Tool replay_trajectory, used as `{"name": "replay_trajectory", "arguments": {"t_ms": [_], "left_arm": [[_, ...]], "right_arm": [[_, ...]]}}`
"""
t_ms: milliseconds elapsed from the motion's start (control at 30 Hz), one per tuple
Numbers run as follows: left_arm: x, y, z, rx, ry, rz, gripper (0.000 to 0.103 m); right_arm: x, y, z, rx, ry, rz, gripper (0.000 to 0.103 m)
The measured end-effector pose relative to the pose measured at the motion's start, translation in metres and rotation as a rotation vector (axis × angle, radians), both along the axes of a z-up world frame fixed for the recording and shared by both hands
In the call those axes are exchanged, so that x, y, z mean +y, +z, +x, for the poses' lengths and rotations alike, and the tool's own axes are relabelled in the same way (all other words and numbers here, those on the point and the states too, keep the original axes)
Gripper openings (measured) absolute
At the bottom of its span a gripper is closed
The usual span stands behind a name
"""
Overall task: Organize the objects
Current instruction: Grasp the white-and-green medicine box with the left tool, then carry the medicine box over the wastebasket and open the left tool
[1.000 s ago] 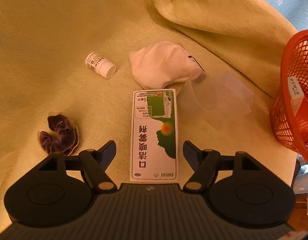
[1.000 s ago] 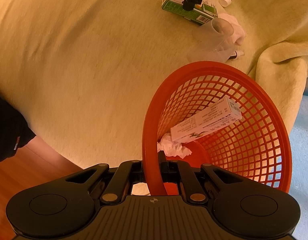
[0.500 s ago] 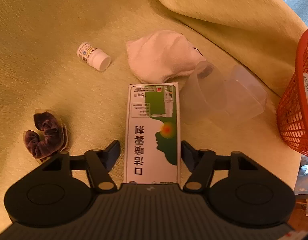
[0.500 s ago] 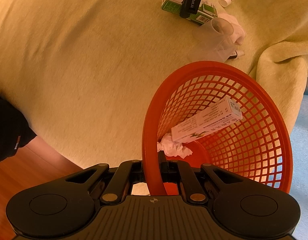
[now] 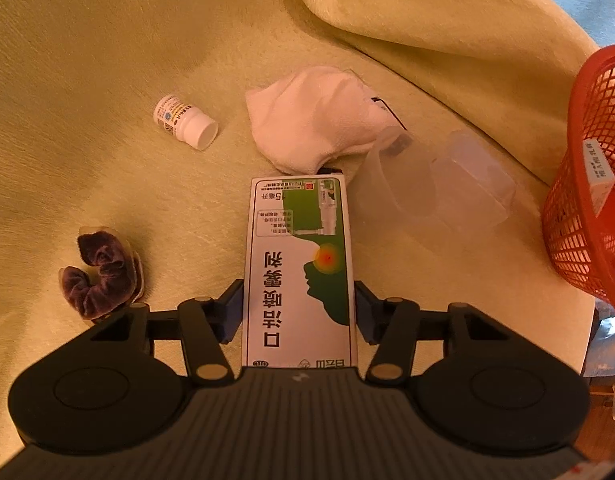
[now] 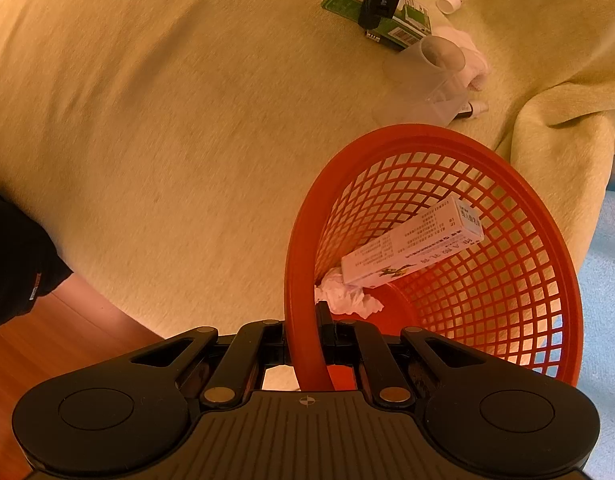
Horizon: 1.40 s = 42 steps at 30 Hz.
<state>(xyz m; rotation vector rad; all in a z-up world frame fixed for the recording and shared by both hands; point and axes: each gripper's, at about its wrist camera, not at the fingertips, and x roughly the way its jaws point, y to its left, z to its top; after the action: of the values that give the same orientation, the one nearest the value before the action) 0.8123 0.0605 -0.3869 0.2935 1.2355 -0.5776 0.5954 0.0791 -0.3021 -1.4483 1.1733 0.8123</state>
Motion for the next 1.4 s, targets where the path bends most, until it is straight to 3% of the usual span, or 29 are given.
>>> {"name": "replay_trajectory", "arguments": {"t_ms": [833,1400], "left_arm": [[0.02,0.052,-0.023,-0.022,0.008,0.0,0.05],[0.008,0.125,-0.047,-0.051,-0.017,-0.073,0.05]], "right_arm": [[0.0,-0.003,-0.002,-0.013,0.025,-0.018,0.003],[-0.001,-0.002,-0.009,-0.025,0.018,-0.03,0.003]]}}
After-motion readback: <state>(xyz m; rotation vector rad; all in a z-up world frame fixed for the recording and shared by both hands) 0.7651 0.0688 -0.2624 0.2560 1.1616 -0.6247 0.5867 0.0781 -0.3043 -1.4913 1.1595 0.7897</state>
